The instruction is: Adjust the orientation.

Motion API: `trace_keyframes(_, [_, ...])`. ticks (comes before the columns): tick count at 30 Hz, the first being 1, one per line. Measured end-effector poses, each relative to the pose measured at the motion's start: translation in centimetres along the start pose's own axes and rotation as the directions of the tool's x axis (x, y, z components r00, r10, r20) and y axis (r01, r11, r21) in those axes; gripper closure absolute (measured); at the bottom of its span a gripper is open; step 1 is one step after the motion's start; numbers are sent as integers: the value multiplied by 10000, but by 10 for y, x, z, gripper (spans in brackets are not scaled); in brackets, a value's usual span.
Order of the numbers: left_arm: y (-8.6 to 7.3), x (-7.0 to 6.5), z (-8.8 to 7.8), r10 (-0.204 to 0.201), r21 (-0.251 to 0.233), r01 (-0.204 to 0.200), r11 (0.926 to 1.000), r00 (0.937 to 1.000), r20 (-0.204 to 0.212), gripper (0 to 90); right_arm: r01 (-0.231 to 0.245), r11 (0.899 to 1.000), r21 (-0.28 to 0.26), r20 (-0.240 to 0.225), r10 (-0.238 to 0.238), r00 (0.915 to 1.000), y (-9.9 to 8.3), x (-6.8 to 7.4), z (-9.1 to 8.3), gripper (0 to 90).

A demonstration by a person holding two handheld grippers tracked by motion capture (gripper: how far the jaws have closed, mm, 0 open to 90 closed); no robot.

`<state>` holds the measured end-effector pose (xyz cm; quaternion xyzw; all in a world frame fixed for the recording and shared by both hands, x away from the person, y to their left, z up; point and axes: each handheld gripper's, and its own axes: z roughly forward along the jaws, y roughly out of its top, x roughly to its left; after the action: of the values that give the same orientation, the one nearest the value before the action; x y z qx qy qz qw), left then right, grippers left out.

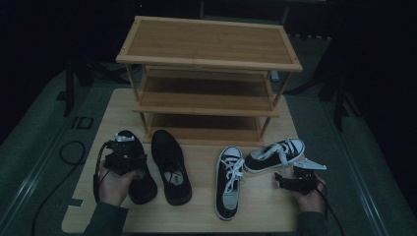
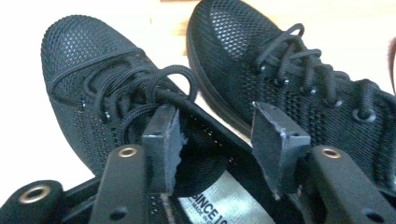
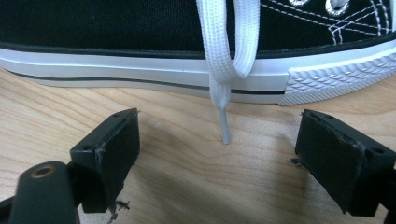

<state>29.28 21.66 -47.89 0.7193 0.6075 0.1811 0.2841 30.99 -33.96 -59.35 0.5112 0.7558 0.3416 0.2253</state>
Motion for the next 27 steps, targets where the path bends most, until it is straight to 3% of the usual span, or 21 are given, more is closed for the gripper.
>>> trace_keyframes(3, [1, 1, 1, 214, 37, -214, 9998, 9998, -60, 597, 7, 10000, -4, 2, -7, 10000, 0, 0, 0, 137])
trace_keyframes(6, [2, 2, 3, 409, 152, -406, 9991, 9990, -188, 728, -2, 10000, -2, 12, 2, 10000, 0, 0, 0, 137])
trace_keyframes(7, [3, 4, 5, 543, 205, -539, 9983, 9984, -182, 728, -9, 10000, -3, 20, 9, 10000, 1, 0, 1, 137])
trace_keyframes(8, [3, 4, 5, 644, 180, -642, 9978, 9979, -116, 814, -17, 10000, -12, 22, 17, 10000, 1, 0, 1, 137])
trace_keyframes(9, [3, 4, 5, 783, 194, -781, 9968, 9969, -72, 840, -14, 10000, -6, 27, 14, 10000, 1, 0, 1, 137])
trace_keyframes(15, [0, -1, 2, 1295, 216, -1302, 9913, 9911, 300, 863, -22, 10000, -5, 53, 22, 10000, 2, -1, 2, 137])
trace_keyframes(17, [-2, -4, 0, 1427, 263, -1449, 9891, 9872, 717, 863, -29, 10000, -14, 58, 29, 10000, 2, -1, 2, 137])
trace_keyframes(18, [-2, -4, 0, 1427, 263, -1449, 9891, 9872, 717, 863, -29, 10000, -14, 58, 29, 10000, 2, -1, 2, 137])
trace_keyframes(20, [-4, -15, -2, 1876, 271, -1903, 9814, 9789, 806, 862, -39, 10000, -7, 61, 39, 10000, 2, -1, 3, 137])
trace_keyframes(24, [-6, -24, -4, 2252, 279, -2289, 9730, 9693, 986, 862, -37, 10000, -6, 61, 38, 10000, 2, -1, 3, 137])
trace_keyframes(27, [-9, -30, -5, 2610, 198, -2652, 9640, 9576, 1218, 861, -35, 10000, -6, 64, 35, 10000, 3, -1, 3, 137])
